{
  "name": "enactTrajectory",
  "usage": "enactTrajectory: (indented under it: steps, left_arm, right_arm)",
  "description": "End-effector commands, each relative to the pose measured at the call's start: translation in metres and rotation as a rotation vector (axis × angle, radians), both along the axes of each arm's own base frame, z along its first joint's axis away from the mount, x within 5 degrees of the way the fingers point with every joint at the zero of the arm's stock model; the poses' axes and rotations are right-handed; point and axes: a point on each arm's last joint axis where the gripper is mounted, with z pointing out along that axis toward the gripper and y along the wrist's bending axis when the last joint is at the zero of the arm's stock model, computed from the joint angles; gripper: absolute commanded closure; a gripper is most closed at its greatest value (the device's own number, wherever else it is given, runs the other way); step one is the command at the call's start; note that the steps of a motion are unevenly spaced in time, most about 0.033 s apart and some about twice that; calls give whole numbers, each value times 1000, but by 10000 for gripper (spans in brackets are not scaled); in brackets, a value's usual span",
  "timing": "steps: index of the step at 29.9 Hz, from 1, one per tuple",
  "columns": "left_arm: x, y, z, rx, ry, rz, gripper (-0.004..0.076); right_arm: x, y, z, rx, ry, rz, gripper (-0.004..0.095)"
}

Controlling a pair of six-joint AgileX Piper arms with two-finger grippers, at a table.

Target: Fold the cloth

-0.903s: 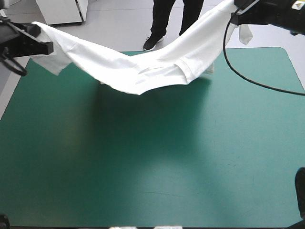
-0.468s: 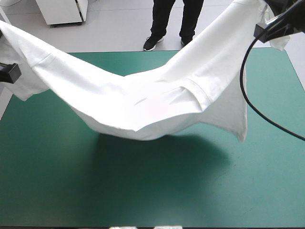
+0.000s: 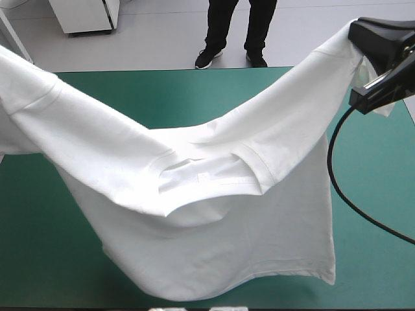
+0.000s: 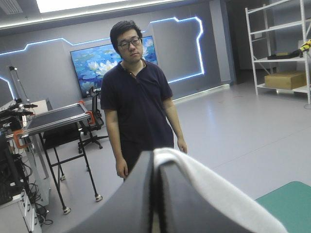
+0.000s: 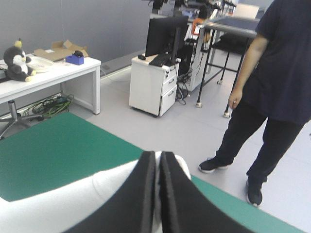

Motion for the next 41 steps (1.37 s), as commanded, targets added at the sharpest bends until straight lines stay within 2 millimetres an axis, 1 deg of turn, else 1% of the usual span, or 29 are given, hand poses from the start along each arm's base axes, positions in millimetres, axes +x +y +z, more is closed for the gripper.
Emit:
enactTrajectory:
  steps: [1, 2, 5, 14, 18, 22, 28, 33, 38, 41]
  left_arm:
    - [16, 0, 7, -40, -34, -24, 733]
    - [24, 0, 5, -40, -8, -27, 733]
    - [55, -1, -2, -36, 89, -43, 733]
    - [145, -1, -31, -14, 336, -63, 733]
    - [178, 0, -46, -11, 419, -61, 733]
    - [209, 1, -64, -11, 503, -57, 733]
    - [255, 3, -94, -10, 618, -57, 733]
    - [290, 4, -116, -18, 679, -52, 733]
    - [334, 6, -148, -33, 742, -40, 733]
    - [358, 8, -167, -36, 755, -27, 733]
  right_arm:
    - [10, -2, -2, 39, -22, -15, 925]
    - [15, -2, -5, 39, -1, -14, 925]
    - [32, -2, -17, 37, 58, -15, 925]
    - [100, -3, -61, 38, 272, -11, 925]
    - [129, -4, -77, 38, 343, -12, 925]
    - [155, -6, -92, 41, 380, -21, 925]
    - [198, -7, -121, 55, 466, -25, 925]
    - [231, -8, -142, 86, 467, -36, 925]
    - [269, -10, -170, 97, 509, -50, 925]
    - [290, -10, -180, 96, 518, -49, 925]
